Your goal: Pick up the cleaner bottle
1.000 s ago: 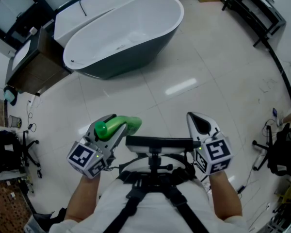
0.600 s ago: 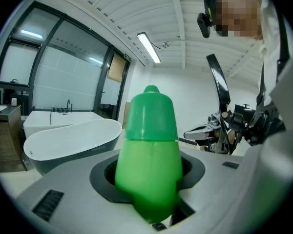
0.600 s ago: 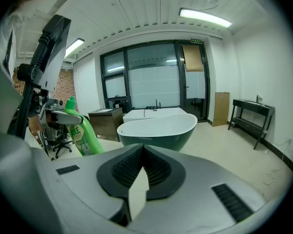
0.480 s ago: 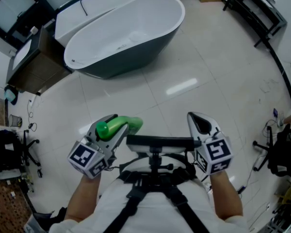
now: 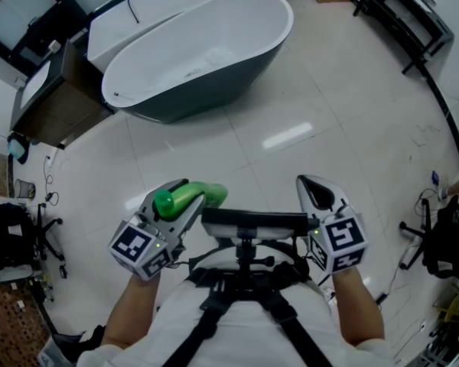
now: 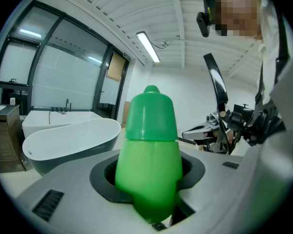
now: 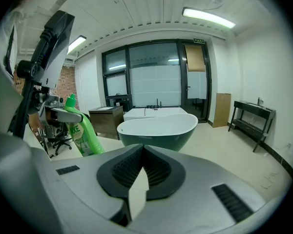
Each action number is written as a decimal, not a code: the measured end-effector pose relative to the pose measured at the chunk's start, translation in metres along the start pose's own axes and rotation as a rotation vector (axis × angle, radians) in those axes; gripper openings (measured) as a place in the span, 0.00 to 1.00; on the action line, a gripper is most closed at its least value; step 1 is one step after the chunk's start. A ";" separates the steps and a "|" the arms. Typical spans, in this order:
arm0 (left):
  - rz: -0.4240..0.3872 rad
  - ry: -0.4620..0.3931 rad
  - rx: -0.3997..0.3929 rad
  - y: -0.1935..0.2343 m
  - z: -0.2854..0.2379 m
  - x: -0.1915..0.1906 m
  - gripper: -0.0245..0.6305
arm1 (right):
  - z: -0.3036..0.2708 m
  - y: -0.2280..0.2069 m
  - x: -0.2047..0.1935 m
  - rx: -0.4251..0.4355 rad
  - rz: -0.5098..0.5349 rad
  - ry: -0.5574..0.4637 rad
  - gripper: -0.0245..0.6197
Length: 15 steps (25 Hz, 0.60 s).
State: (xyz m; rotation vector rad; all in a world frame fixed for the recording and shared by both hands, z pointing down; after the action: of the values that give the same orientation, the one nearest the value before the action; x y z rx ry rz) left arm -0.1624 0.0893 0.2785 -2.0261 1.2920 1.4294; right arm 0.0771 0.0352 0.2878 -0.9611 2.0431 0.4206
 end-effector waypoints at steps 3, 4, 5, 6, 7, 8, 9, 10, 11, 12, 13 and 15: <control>-0.004 -0.001 -0.005 -0.001 0.000 0.000 0.31 | 0.000 0.001 0.000 0.000 0.001 -0.001 0.05; -0.004 0.000 -0.005 -0.001 0.000 0.000 0.31 | 0.000 0.001 0.000 0.000 0.001 -0.001 0.05; -0.003 0.002 -0.004 -0.001 0.000 -0.001 0.31 | 0.000 0.000 -0.001 -0.001 0.000 -0.001 0.05; -0.001 0.004 -0.002 -0.001 0.000 -0.001 0.31 | -0.001 0.000 -0.001 -0.002 0.000 0.000 0.05; -0.001 0.003 0.000 0.000 0.000 -0.001 0.31 | -0.001 0.000 -0.001 -0.003 0.000 0.001 0.05; -0.004 -0.001 0.002 0.001 -0.001 -0.001 0.31 | -0.002 0.000 -0.001 -0.003 0.000 0.002 0.05; -0.005 -0.005 0.003 0.002 0.000 -0.001 0.31 | -0.002 0.000 -0.001 -0.004 0.001 0.003 0.05; -0.003 -0.004 0.003 0.003 0.000 -0.001 0.31 | -0.002 0.000 -0.001 -0.004 0.001 0.003 0.05; 0.001 0.000 0.004 0.003 0.000 -0.001 0.31 | -0.002 0.000 -0.001 -0.005 0.002 0.004 0.05; 0.004 0.004 0.006 0.002 0.000 0.000 0.31 | -0.002 -0.001 -0.001 -0.006 0.002 0.005 0.05; 0.005 0.007 0.009 0.002 0.000 0.001 0.31 | -0.002 -0.001 -0.002 -0.007 0.002 0.006 0.05; 0.009 0.009 0.015 0.001 -0.001 0.003 0.31 | -0.002 -0.001 -0.002 -0.007 0.000 0.007 0.05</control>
State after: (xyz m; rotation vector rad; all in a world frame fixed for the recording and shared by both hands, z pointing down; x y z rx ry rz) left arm -0.1626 0.0869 0.2769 -2.0218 1.3134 1.4126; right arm 0.0778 0.0343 0.2910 -0.9674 2.0493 0.4254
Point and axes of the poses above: the fingertips, and each gripper's own axes: z backward along the fingers, y to its left, x out of its top, the point moved 4 cm from there along z, backward along the fingers, and after that the axes turned 8 degrees about y, right-handed, at the moved point
